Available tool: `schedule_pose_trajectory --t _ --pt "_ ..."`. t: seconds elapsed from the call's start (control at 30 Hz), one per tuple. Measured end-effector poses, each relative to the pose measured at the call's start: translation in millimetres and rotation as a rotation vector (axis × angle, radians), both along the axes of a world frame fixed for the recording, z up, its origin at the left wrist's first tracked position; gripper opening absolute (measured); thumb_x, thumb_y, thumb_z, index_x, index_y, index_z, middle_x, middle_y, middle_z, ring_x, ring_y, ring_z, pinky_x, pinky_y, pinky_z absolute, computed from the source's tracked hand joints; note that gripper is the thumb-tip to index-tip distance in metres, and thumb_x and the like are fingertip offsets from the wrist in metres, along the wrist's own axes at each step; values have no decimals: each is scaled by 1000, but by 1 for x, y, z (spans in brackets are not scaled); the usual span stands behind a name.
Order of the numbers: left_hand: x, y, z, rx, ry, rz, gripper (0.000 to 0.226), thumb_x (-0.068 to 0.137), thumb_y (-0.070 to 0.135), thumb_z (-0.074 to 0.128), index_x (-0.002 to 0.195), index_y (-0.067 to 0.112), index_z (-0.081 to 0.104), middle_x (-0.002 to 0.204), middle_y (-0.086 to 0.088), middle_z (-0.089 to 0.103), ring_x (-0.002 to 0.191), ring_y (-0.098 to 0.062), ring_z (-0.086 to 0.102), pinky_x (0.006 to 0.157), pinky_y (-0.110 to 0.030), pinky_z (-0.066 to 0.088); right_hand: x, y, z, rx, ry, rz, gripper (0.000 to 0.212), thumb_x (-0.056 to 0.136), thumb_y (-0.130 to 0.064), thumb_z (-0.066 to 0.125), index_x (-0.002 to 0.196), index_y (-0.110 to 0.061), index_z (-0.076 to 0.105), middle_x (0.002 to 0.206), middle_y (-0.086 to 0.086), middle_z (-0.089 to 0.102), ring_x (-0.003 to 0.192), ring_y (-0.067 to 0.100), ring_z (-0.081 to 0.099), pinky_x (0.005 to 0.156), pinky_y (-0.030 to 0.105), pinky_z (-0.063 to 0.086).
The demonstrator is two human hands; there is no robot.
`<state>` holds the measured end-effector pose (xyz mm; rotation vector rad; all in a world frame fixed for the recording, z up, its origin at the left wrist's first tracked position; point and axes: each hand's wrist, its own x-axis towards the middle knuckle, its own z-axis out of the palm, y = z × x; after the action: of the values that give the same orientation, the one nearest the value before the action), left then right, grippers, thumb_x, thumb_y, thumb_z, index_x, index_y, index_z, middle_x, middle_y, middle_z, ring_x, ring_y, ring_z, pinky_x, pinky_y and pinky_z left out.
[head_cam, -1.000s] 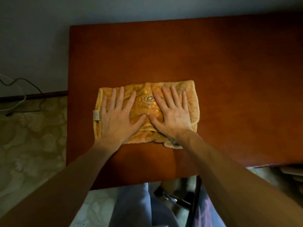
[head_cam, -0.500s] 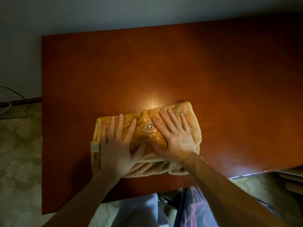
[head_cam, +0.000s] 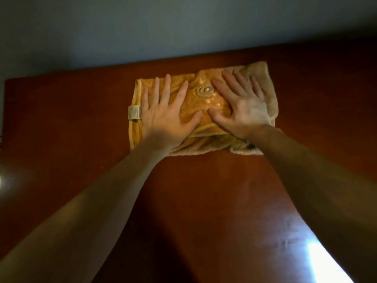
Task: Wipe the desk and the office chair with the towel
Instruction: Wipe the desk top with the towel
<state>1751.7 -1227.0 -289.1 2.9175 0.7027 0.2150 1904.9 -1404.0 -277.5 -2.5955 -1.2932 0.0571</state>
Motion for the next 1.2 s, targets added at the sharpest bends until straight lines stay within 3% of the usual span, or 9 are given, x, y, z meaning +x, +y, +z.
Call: schedule_pose_trajectory --t 0.2,0.47,0.6,0.9,1.2 --pt "96 15 1 19 -23 15 83 91 84 25 160 36 33 168 -7 29 157 -30 21 126 -54 14 87 18 0 7 -10 -62 78 91 -74 40 160 -37 32 167 -3 33 157 22 22 129 50 10" --pt "107 13 9 32 33 27 84 90 84 21 161 38 28 169 -5 27 157 -27 21 127 -52 10 85 12 0 -10 -19 -81 81 93 -75 33 162 -33 27 170 4 26 159 28 16 128 56 4" --pt "90 1 13 10 51 -44 83 90 84 24 161 41 25 171 -3 23 158 -27 17 126 -52 13 42 -14 0 -43 -14 -155 86 91 -76 30 164 -32 22 172 6 19 160 30 10 127 59 3" --pt "-24 -89 24 42 131 -293 82 93 78 28 163 37 19 172 -5 16 159 -28 11 127 -54 13 -118 -122 4 -17 12 -359 80 97 -70 36 164 -29 25 171 9 22 160 32 11 127 61 4" --pt "-145 -188 15 66 137 -329 79 96 74 27 164 34 21 172 -8 16 159 -30 12 126 -54 14 -251 -211 -5 -46 20 -504 78 97 -72 33 164 -34 20 172 6 18 161 28 3 127 60 2"
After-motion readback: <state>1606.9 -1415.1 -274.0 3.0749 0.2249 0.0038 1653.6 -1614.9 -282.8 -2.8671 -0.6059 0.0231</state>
